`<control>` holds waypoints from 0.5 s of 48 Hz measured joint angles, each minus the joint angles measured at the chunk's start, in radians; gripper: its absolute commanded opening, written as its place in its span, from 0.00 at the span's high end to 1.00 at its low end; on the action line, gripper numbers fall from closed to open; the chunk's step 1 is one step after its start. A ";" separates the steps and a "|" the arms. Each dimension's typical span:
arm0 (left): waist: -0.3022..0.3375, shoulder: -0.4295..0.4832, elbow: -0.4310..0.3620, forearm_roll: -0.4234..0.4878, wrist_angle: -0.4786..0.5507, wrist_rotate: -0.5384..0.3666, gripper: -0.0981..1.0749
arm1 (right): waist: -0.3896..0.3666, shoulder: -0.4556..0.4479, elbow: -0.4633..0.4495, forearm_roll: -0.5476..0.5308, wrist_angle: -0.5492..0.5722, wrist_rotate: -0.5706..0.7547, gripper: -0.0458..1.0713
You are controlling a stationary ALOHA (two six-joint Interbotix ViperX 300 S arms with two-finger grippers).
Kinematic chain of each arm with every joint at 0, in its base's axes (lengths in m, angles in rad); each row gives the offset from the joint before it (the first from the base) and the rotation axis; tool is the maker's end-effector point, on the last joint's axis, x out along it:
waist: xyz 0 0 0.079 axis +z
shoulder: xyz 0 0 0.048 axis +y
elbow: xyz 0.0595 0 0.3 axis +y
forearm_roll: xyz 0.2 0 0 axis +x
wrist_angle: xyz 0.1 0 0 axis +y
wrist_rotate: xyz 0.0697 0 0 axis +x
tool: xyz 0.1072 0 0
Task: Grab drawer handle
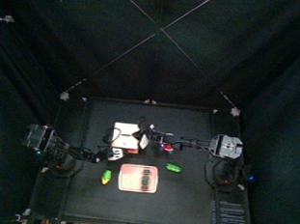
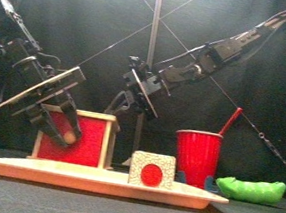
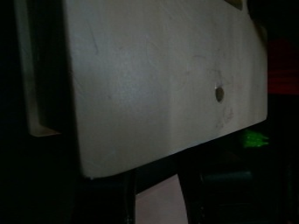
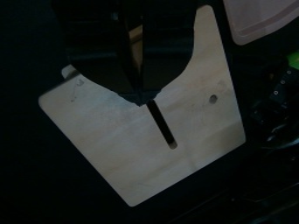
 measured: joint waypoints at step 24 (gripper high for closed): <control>-0.002 0.003 0.000 0.003 0.000 0.000 0.43 | 0.000 0.000 -0.005 -0.002 0.014 0.000 0.66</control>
